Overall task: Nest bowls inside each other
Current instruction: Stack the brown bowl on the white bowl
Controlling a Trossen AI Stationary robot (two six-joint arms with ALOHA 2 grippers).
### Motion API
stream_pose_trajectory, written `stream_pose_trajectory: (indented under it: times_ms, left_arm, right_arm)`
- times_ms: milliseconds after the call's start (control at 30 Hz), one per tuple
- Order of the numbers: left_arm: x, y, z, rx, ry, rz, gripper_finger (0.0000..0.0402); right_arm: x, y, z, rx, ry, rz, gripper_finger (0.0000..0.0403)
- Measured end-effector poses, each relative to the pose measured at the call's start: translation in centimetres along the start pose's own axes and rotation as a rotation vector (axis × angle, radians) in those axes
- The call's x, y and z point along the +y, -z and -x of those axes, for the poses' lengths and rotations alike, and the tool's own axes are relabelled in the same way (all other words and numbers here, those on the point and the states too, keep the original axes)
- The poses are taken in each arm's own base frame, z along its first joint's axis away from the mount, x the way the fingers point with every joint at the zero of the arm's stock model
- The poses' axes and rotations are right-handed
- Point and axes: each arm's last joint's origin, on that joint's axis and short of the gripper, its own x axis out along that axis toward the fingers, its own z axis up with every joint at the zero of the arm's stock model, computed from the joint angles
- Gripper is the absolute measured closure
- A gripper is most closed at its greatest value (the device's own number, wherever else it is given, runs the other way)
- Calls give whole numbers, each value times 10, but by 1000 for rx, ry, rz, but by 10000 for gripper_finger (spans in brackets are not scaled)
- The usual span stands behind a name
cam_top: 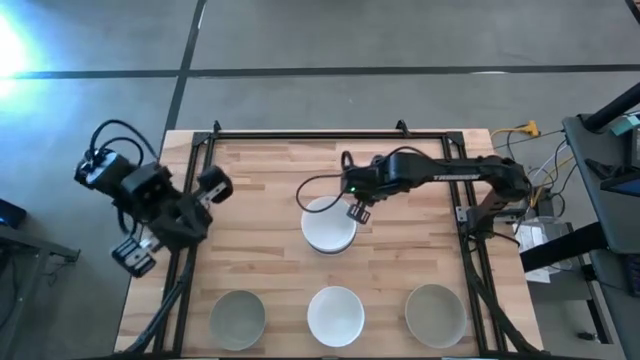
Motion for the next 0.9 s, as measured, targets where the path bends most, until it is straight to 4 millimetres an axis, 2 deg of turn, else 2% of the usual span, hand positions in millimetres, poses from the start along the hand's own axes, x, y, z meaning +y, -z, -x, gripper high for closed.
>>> stream_pose_trajectory:
  times_ms: [233,367,500,567,667,800,900]
  left_arm:
    - [-19,54,-1,155,-53,152,402]
    - [-37,74,15,180,-146,306,402]
    - [-66,96,40,243,-289,381,402]
    - [-81,98,53,249,-395,389,402]
    - [-101,88,76,223,-594,411,402]
    - [-124,83,101,235,-855,351,402]
    - [-128,83,107,267,-882,289,402]
  right_arm:
    - [-24,5,37,-130,23,-17,394]
    - [-34,13,54,-179,15,-38,394]
    - [-41,22,66,-214,24,-48,394]
    - [-44,28,69,-221,22,-52,394]
    - [-48,39,68,-213,25,-67,394]
    - [-52,52,61,-198,50,-94,394]
    - [-53,61,55,-193,51,-105,394]
